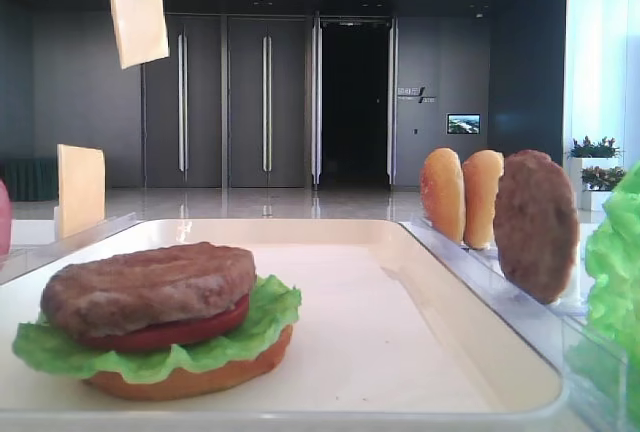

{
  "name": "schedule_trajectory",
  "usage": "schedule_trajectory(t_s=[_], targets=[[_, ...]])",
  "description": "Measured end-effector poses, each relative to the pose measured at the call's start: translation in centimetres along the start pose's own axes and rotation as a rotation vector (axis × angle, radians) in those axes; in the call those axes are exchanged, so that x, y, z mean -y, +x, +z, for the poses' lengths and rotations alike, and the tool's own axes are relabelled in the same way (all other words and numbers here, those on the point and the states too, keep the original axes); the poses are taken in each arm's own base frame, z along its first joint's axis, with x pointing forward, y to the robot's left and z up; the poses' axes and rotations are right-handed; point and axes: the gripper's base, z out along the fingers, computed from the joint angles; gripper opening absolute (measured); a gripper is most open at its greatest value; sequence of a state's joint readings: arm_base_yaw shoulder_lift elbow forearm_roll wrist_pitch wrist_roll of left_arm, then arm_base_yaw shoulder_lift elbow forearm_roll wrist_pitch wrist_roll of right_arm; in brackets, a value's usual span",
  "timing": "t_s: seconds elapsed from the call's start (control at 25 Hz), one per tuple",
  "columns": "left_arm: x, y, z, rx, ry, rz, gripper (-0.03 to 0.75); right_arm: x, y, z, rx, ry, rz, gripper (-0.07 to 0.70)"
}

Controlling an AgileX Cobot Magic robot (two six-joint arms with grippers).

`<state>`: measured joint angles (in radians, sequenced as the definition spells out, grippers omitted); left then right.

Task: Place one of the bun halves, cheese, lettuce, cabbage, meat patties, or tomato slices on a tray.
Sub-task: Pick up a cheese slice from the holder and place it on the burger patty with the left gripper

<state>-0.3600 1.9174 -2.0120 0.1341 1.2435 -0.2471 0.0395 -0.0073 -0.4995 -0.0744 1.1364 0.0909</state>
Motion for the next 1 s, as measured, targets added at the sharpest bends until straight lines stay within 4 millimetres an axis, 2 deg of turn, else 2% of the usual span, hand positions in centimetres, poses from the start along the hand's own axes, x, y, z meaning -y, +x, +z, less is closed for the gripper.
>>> schedule_trajectory(t_s=[0.16,0.4,0.52,0.72,1.0], targets=[[0.0,0.0,-0.7,0.011,0.015,0.006,0.034,0.0,0.0,0.0,0.000,-0.001,0.000,0.305],[-0.2,0.2,-3.6,0.062,0.044,-0.003,0.034,0.0,0.0,0.0,-0.001,-0.003,0.001,0.305],[-0.5,0.9,-4.0,0.050,0.038,-0.003,0.034,0.0,0.0,0.0,-0.001,-0.002,0.001,0.305],[-1.0,3.7,-4.1,-0.024,0.025,0.008,0.034,0.0,0.0,0.0,-0.001,-0.003,0.001,0.305],[-2.3,8.7,-6.1,-0.085,0.018,0.012,0.034,0.0,0.0,0.0,-0.001,-0.003,0.001,0.305]])
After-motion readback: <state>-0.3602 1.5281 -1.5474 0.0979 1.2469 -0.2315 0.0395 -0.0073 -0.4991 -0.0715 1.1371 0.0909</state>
